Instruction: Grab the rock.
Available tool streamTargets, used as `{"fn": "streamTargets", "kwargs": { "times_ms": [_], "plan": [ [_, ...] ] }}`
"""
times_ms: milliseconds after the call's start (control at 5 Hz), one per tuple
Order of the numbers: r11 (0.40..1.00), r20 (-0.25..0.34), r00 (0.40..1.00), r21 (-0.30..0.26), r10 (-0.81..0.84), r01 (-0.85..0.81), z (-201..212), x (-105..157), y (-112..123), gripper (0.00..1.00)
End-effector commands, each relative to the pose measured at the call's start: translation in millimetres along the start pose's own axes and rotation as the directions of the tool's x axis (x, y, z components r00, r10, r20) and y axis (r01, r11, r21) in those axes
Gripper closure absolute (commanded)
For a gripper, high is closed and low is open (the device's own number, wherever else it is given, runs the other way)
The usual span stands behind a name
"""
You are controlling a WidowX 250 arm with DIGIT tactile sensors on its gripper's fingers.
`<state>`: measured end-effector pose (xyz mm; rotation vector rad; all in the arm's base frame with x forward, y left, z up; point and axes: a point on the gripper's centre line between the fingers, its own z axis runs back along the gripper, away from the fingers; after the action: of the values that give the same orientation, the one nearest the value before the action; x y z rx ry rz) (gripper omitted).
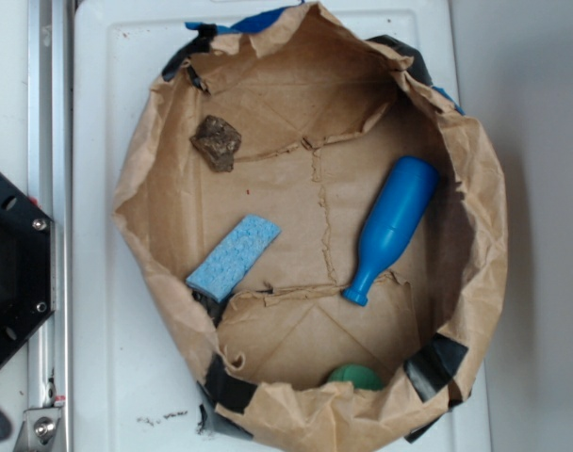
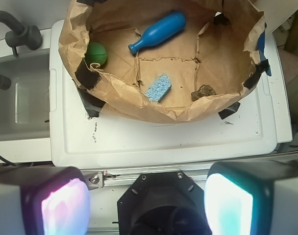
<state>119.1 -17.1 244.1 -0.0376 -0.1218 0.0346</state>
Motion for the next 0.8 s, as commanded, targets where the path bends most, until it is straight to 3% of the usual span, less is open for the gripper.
{"fn": "streamTargets", "kwargs": {
  "times_ms": [0,200,400,600],
  "plan": [
    [1.000,0.000,1.000,0.000,0.000,0.000,0,0,0,0.00],
    [0.997,0.076,0.996,-0.045,-0.054,0.058,-6,45,3,0.00],
    [0.985,0.143,0.977,-0.054,-0.156,0.165,-13,90,14,0.00],
    [0.912,0.141,0.913,-0.103,-0.383,0.398,-28,107,29,0.00]
  ]
}}
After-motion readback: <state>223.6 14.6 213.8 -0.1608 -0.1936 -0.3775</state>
